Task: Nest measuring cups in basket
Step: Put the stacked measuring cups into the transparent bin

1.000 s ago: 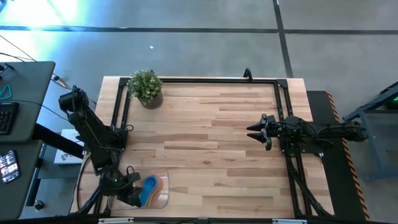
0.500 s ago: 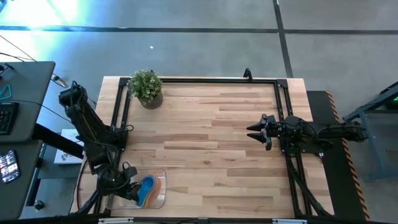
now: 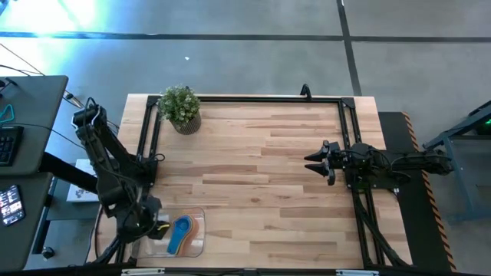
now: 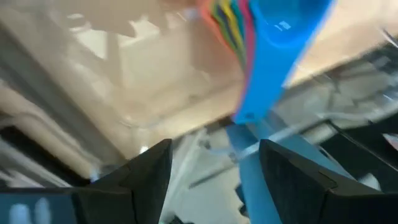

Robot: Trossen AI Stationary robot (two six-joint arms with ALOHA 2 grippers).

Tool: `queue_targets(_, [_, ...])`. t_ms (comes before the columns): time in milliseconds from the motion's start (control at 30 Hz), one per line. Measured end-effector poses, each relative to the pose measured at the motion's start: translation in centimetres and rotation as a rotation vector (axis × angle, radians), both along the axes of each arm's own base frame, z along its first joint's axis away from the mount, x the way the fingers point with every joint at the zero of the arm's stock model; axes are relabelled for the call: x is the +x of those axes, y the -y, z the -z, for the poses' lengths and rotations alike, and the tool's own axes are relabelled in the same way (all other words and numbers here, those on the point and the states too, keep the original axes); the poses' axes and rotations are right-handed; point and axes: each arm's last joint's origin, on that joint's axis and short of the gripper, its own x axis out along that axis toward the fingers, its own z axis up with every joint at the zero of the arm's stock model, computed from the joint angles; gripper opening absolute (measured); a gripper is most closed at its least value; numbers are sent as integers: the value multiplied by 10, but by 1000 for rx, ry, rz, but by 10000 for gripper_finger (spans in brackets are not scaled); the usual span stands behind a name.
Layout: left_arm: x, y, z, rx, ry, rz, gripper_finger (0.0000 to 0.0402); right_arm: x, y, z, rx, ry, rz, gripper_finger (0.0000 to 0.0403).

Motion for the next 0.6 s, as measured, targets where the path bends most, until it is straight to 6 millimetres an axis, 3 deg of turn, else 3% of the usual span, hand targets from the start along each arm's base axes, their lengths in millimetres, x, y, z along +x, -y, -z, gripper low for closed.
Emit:
queue_targets(167, [0,-1,9,75,-51,-9,228,0,0,0,0,0,0,169])
queue_targets(600, [20,7,32,142,-106,36,228,0,0,0,0,0,0,169])
